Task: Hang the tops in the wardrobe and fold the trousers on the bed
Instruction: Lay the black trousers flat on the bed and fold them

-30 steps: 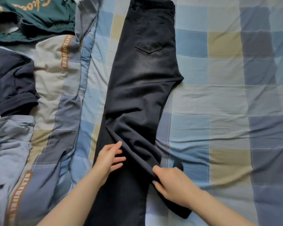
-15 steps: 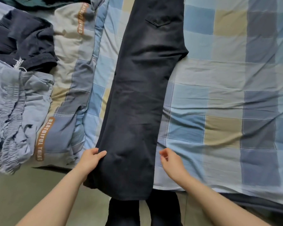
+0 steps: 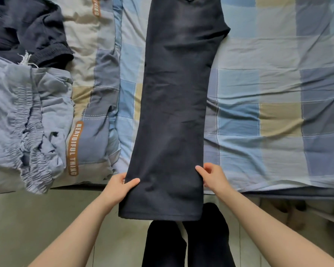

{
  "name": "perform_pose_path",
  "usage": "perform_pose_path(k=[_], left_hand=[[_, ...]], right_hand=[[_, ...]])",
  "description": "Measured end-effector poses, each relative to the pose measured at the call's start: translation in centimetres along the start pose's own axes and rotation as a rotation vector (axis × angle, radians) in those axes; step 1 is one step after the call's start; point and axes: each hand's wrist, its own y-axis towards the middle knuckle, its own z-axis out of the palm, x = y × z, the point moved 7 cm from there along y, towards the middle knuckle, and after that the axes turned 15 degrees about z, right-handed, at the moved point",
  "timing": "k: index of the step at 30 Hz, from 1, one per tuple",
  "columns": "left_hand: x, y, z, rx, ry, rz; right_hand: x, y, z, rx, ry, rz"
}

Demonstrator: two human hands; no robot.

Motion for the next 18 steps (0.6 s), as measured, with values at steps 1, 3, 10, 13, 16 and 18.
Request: perform_pose_path(k=[1,3,10,13,16,18], left_hand=[[0.4,-0.1,-0.9,-0.065,0.105,0.011],[1.3,-0.1,-1.5,-0.07,0.332,-0.009],[3.8,0.1,-0.6,-0.127,0.246,-0.111],[4.4,-0.3,-0.1,-0.074,0.078,-0.082],[4.4,-1.0,0.0,-0.049,-0.093,-0.069],[4.1,-1.7,0.3,-0.024,-0.236,-0.087]], right_hand=[[-0.5,-0.2,0.2,-0.043,-0.048,-0.004],[-1.5,-0.3,0.6,-0.095,-0.129,0.019],[-2.8,0.2,2.0,0.003,0.079,0.128],[-3.2,0.0,3.6,0.198,0.263,0.224],[-3.0,-0.7,3.7,0.26,0.314,0.195],[-3.3,-1.1,2.7,0.184,0.313,0.144]])
